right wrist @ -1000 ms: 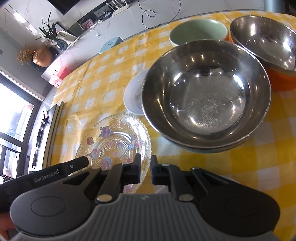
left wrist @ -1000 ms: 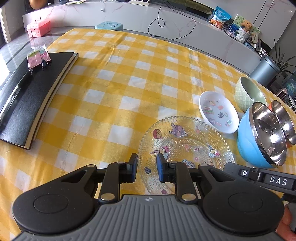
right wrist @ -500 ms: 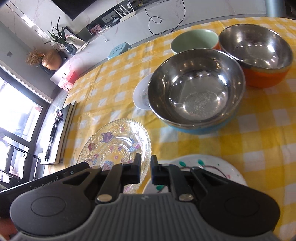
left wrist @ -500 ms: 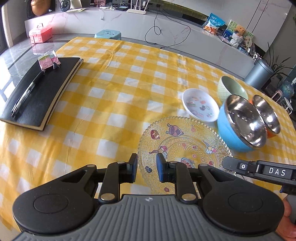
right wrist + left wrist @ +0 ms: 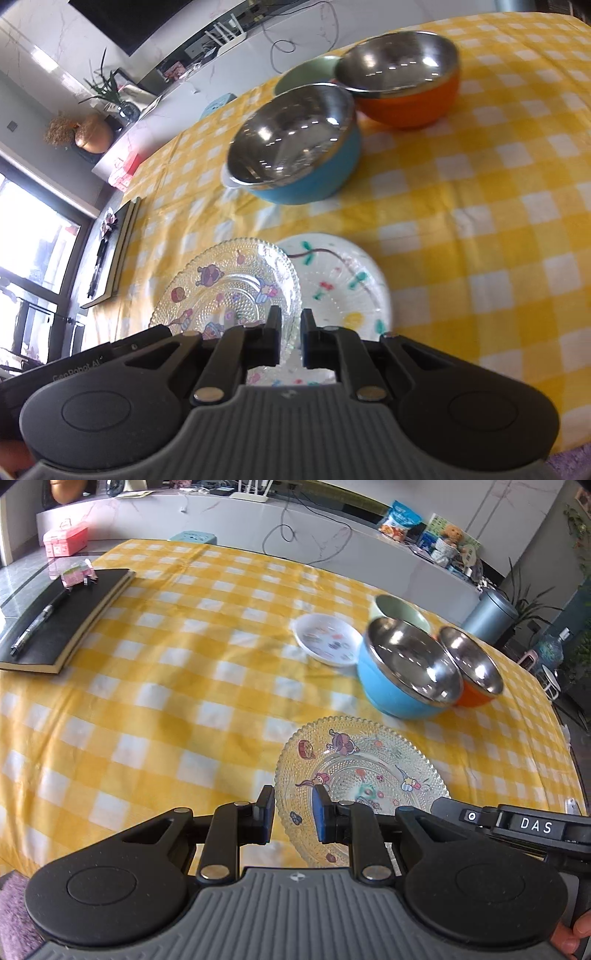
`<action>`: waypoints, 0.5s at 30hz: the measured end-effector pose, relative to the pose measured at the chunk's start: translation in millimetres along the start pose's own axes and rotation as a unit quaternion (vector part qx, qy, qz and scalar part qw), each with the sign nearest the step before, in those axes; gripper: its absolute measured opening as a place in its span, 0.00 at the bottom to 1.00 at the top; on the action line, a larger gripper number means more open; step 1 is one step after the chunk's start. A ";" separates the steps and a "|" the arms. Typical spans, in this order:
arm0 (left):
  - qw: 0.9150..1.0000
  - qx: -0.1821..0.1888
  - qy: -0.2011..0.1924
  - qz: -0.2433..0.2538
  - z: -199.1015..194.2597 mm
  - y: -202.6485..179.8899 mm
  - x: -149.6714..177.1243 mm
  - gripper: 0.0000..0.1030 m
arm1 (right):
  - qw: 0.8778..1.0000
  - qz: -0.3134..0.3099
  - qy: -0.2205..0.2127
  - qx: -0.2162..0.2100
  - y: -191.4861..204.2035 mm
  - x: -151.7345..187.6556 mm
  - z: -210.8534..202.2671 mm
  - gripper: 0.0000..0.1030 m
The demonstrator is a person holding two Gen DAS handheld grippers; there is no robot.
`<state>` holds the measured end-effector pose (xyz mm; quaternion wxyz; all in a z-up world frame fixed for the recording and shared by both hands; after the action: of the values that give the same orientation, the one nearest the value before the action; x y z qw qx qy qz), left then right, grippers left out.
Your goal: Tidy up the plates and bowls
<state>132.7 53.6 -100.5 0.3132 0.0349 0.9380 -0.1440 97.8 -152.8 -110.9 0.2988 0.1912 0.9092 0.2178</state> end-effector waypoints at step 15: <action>0.999 0.009 0.017 0.043 13.6 -39.7 29.8 0.23 | 0.999 0.031 -0.019 0.027 -51.1 5.9 -19.7 0.08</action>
<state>110.5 10.9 -118.9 0.3030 0.0808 0.9394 -0.1385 69.9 -198.0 -125.4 0.3042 0.2310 0.9025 0.1988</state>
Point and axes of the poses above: each gripper's, at about its wrist camera, not at the fingertips, and z roughly the way its jaws point, y to its left, x to its underside, the point moved 8 cm from there along z, roughly the way its jaws point, and after that the axes turned 7 degrees about -y, right-handed, at the moved point
